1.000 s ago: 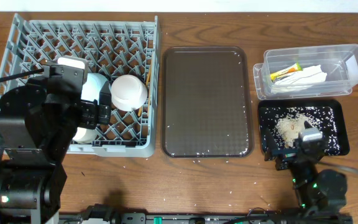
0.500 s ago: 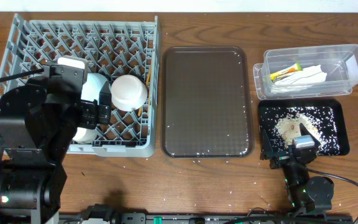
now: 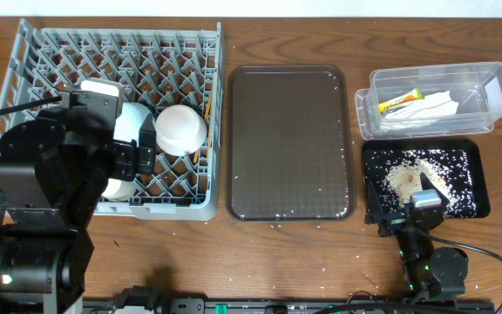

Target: Sort waste into correct bins and load items into the dishwasher

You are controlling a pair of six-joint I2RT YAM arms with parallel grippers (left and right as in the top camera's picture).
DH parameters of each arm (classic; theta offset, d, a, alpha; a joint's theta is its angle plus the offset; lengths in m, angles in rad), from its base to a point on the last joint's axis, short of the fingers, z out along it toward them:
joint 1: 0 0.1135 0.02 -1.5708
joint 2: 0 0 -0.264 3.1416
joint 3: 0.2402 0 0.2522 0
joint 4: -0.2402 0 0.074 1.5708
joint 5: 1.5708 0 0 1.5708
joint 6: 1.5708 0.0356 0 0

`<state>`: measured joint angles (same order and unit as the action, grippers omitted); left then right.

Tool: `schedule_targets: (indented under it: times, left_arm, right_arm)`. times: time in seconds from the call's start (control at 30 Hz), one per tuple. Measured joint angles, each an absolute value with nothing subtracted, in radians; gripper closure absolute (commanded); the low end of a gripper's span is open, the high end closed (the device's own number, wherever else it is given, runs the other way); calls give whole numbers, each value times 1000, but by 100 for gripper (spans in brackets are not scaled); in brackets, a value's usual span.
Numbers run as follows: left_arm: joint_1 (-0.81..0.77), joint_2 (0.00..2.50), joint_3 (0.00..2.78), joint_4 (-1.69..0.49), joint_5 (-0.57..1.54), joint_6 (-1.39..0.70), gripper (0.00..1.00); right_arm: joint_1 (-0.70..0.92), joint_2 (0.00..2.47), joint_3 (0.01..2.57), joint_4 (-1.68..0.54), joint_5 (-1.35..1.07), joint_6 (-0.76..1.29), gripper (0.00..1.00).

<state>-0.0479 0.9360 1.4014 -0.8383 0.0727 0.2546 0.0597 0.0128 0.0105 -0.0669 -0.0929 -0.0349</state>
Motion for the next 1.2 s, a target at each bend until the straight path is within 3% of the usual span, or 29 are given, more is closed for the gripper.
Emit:
schedule_targets:
  times: [0.37,0.83,1.2]
  left_arm:
    - [-9,785,1279,-855,50,249,2]
    - [53,214,485,-302,46,-21,2]
    - [64,11,190,-219,46,-78,2]
  right_arm:
    - [60,13,10,-66,-92,-35,1]
    - [60,12,10,-65,-90,-35,1]
    - [60,12,10,-66,-89,-35,1]
